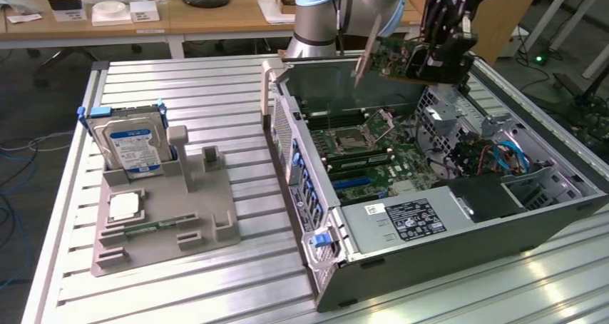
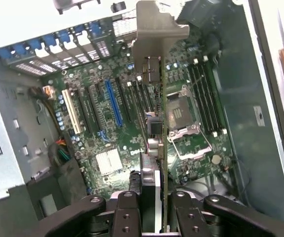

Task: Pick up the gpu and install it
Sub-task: 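Insert the gpu into the slot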

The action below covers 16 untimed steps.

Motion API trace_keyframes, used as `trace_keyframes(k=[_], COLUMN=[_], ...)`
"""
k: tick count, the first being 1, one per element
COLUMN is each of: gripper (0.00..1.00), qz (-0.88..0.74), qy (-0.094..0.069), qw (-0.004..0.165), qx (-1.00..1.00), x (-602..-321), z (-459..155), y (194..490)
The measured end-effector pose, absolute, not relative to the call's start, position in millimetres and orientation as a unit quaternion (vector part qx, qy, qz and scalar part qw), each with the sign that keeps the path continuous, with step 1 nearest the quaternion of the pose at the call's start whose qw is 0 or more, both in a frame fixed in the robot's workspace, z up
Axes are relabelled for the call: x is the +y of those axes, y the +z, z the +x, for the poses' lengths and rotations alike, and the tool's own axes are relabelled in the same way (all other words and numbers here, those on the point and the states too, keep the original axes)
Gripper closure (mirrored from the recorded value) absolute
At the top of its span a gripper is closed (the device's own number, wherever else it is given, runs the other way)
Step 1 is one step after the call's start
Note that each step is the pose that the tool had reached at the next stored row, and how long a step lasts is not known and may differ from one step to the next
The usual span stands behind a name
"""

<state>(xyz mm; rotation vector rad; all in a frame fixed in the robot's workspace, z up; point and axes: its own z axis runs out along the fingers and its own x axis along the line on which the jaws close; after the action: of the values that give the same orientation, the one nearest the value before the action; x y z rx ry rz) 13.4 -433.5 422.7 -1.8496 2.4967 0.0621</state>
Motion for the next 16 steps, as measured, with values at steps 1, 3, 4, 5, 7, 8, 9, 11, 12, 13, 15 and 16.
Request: trace_keyframes(k=[1,3,4,5,7,8,9,11,12,13,15,16], gripper=[0.72,0.72,0.72,0.72,0.72,0.72,0.72,0.72,0.72,0.72,0.72,0.72], qz=[-0.602,-0.617,-0.624,-0.63,-0.641,-0.646,-0.651,-0.662,-0.668,-0.673,-0.678,-0.68], qy=[0.02,0.02,0.021,0.021,0.021,0.021,0.02,0.02,0.019,0.019,0.02,0.02], qw=[0.017,0.016,0.016,0.016,0.016,0.016,0.017,0.017,0.018,0.018,0.017,0.017], qx=[0.798,0.786,0.781,0.776,0.767,0.763,0.758,0.749,0.744,0.739,0.735,0.733], x=[-433.5,-433.5,-433.5,-433.5,-433.5,-433.5,-433.5,-433.5,-433.5,-433.5,-433.5,-433.5], z=[13.4,13.4,13.4,13.4,13.4,13.4,13.5,13.5,13.5,13.4,13.4,13.3], y=[422.6,422.5,422.5,422.4,422.4,422.3,422.2,422.1,422.0,422.0,422.0,422.0])
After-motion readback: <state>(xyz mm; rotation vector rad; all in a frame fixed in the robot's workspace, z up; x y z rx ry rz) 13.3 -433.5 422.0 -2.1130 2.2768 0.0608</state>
